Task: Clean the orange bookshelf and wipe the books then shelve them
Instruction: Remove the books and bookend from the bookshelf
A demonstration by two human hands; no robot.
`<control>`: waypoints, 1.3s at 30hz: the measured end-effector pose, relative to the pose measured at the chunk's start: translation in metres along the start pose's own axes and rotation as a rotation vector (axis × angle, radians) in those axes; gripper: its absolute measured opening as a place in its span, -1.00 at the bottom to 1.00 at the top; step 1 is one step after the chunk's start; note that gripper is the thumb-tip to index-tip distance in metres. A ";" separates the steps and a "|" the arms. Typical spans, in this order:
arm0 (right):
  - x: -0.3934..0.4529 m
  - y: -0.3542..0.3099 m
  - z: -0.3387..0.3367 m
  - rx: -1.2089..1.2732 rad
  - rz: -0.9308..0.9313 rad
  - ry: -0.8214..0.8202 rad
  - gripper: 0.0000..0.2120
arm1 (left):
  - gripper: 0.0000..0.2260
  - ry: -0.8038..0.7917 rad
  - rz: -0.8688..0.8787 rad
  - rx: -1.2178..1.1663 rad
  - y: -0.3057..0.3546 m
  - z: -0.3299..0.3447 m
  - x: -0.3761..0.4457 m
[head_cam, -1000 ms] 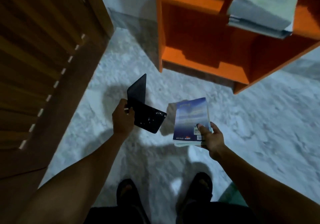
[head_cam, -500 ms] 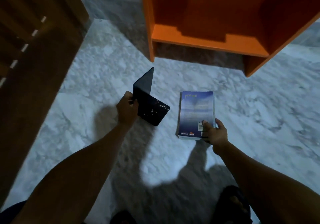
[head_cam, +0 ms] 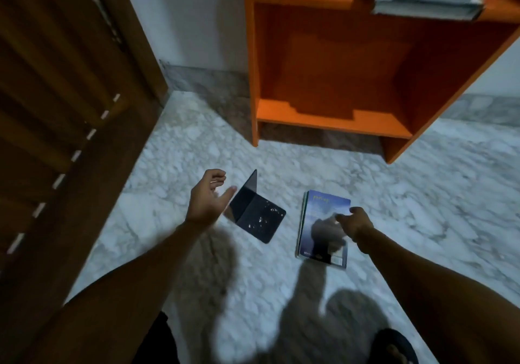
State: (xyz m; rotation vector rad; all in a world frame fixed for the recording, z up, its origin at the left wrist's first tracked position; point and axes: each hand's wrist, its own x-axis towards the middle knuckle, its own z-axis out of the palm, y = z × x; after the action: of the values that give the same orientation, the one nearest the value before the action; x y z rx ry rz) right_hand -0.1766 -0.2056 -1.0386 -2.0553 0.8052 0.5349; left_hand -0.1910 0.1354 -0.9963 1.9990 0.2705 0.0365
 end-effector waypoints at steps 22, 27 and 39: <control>-0.179 -0.323 -0.303 0.514 -0.777 0.517 -0.47 | -0.38 -0.152 0.309 -0.064 0.382 0.009 0.134; -0.198 -0.381 -0.343 0.732 -0.855 0.421 -0.48 | -0.28 -0.186 0.174 -0.005 0.409 0.051 0.146; -0.205 -0.441 -0.386 0.923 -0.789 0.156 -0.46 | -0.30 -0.158 -0.039 -0.186 0.408 0.138 0.153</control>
State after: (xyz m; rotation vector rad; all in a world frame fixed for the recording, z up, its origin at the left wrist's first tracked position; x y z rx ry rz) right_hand 0.0220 -0.2615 -0.4530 -1.3601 0.1796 -0.3937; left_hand 0.0493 -0.1214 -0.7046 1.8001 0.1972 -0.1167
